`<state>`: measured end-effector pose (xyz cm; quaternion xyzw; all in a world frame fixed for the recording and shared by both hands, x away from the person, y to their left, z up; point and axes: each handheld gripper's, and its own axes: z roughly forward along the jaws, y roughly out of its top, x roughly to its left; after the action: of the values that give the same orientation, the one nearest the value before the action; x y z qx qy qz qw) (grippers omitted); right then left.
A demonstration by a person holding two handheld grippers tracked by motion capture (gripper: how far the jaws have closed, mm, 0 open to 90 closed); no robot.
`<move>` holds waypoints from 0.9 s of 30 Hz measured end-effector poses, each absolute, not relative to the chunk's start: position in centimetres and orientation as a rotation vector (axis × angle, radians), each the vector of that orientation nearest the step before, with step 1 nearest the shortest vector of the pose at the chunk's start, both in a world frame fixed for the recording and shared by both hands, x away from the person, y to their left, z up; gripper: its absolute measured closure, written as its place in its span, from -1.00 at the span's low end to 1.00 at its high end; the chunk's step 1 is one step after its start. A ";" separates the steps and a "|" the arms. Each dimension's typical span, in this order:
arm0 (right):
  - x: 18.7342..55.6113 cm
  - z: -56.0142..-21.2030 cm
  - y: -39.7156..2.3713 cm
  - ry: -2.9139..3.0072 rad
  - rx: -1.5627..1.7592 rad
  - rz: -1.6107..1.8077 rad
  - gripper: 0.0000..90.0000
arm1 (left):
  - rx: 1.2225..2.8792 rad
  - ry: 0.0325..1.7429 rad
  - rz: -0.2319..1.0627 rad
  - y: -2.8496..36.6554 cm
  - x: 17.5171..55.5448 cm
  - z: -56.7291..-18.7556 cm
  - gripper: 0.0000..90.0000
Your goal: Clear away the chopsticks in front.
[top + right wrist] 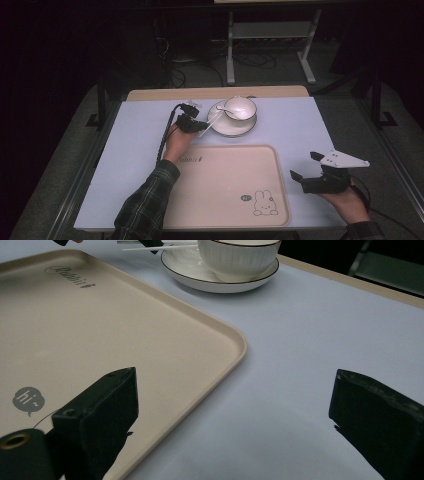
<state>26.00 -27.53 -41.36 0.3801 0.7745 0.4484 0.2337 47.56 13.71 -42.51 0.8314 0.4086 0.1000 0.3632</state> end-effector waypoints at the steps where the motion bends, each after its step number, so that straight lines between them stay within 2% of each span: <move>1: 26.0 -41.4 -27.5 2.126 1.044 1.233 -0.89 | 2.138 1.050 0.258 13.8 47.5 -42.3 0.91; 14: 26.0 -41.4 -27.5 2.122 1.045 1.229 -0.89 | 2.067 1.051 0.265 17.2 45.8 -40.7 0.92; 27: 26.1 -41.4 -27.4 2.123 1.047 1.220 -0.89 | 2.008 1.060 0.253 22.4 41.7 -39.5 0.91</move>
<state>26.09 -27.38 -41.40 0.3819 0.7745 0.4451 0.2372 41.66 22.41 -39.53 0.7994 0.4222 0.1007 0.4154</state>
